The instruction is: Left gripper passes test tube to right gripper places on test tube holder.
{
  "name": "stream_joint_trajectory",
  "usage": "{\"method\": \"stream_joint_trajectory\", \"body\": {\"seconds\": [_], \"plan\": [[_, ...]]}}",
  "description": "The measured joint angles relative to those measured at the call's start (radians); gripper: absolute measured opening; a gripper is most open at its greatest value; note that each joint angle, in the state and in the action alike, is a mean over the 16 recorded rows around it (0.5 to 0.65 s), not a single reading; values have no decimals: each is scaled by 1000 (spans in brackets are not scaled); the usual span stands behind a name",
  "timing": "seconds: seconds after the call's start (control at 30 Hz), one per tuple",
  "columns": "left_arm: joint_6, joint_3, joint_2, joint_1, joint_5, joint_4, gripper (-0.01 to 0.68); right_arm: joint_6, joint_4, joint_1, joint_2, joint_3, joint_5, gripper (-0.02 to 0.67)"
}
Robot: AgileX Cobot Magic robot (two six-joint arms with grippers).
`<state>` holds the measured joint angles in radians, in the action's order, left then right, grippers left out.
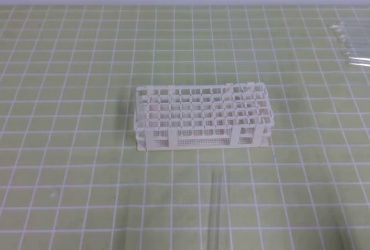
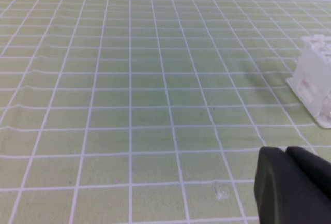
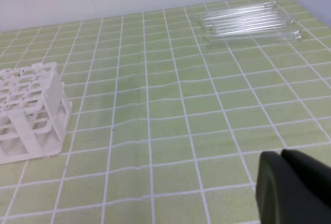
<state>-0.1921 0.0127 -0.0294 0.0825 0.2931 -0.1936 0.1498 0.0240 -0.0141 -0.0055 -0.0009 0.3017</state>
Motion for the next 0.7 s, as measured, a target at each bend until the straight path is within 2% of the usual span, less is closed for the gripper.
{"method": "stream_joint_trajectory", "body": {"seconds": [0.7], "plan": [[-6,-4,10,-1,-53,7,-3,0,0,0,0,0,0,-18]]}}
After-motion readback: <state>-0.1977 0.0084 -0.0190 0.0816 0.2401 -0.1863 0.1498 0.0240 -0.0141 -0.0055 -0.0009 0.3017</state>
